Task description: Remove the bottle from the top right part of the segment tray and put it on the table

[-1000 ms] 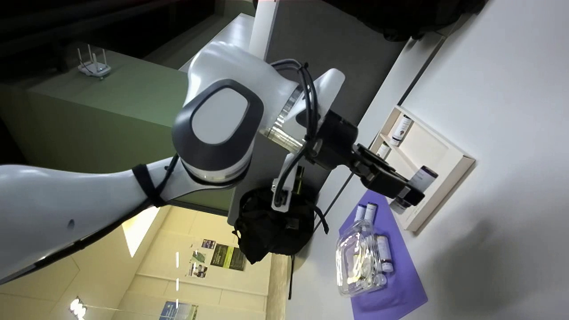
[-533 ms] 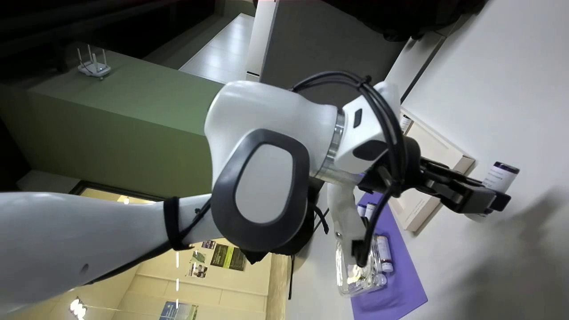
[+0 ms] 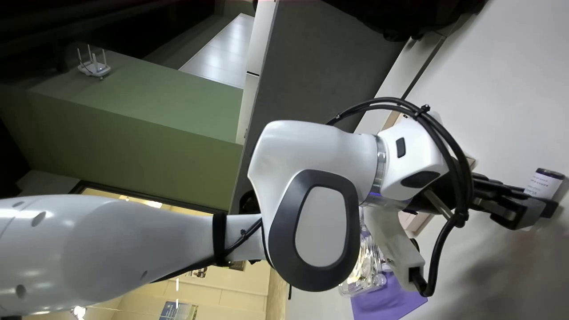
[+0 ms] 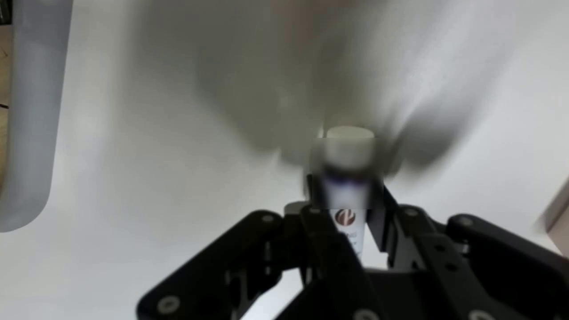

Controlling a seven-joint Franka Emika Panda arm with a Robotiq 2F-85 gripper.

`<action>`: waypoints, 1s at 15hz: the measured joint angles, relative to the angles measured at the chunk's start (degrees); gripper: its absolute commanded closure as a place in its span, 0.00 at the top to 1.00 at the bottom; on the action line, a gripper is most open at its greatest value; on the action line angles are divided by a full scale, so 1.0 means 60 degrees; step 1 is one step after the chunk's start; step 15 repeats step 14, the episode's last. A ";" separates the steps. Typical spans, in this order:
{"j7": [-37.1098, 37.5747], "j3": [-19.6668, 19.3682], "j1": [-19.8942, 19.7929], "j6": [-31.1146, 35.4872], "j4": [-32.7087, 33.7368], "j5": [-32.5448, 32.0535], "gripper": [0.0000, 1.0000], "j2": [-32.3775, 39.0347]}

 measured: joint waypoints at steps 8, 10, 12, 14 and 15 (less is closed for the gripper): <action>-0.0210 -0.0004 0.0249 0.0093 0.0039 0.0708 1.00 0.0031; -0.0232 -0.0006 0.0277 0.0092 0.0044 0.0778 1.00 -0.0041; -0.0262 -0.0028 0.0312 0.0079 0.0047 0.0833 1.00 -0.0188; -0.0346 -0.0242 0.0485 -0.0079 0.0046 0.0719 1.00 -0.0410; -0.0346 -0.0242 0.0485 -0.0079 0.0046 0.0719 1.00 -0.0410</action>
